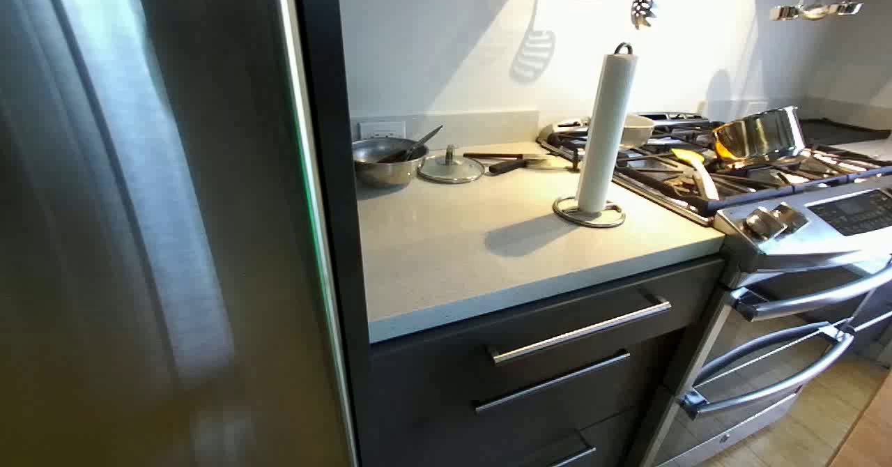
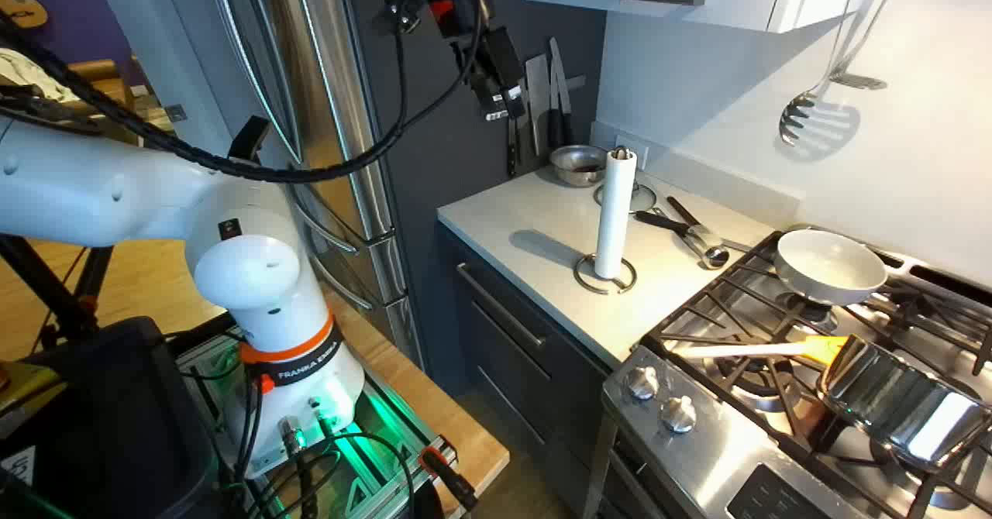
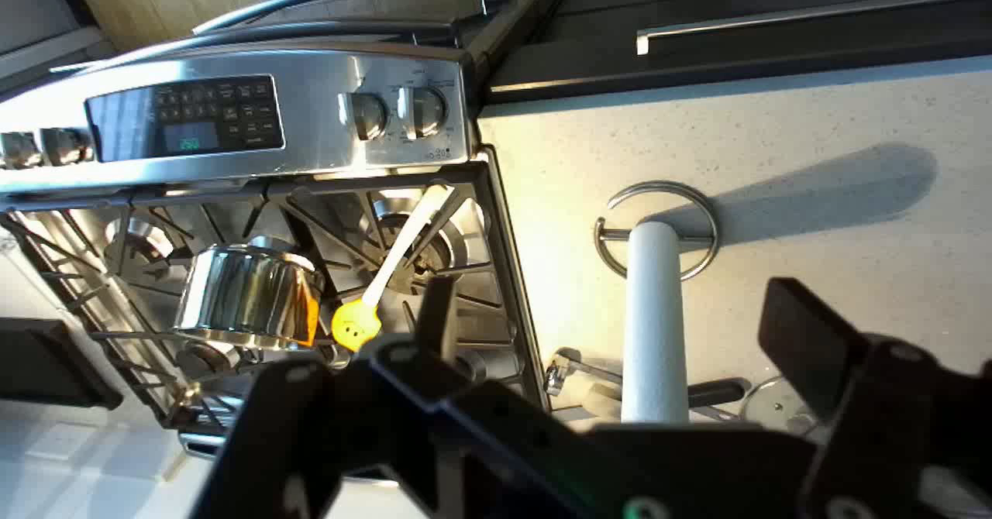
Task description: Remove the paper towel from the stand and put it on the cupboard to the left
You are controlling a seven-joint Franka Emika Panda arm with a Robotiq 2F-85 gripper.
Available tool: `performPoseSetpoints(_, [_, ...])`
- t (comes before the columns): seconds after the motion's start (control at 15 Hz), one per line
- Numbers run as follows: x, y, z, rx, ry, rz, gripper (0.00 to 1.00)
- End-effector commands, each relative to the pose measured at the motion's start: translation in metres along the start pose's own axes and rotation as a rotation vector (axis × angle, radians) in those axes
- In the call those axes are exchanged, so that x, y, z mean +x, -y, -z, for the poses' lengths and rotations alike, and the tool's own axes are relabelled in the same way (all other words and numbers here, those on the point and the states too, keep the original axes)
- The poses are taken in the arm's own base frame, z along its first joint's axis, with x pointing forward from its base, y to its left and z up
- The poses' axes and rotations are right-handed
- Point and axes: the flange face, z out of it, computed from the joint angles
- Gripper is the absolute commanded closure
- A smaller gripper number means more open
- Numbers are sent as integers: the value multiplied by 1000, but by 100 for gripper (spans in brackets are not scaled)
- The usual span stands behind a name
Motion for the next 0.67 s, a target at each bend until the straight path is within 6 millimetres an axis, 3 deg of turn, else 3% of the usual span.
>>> performPoseSetpoints(0.0, [0, 0, 1, 0, 1, 0, 0])
performPoseSetpoints(0.4, [0, 0, 1, 0, 1, 0, 0])
performPoseSetpoints(0.6, [30, -7, -8, 94, -94, -63, 0])
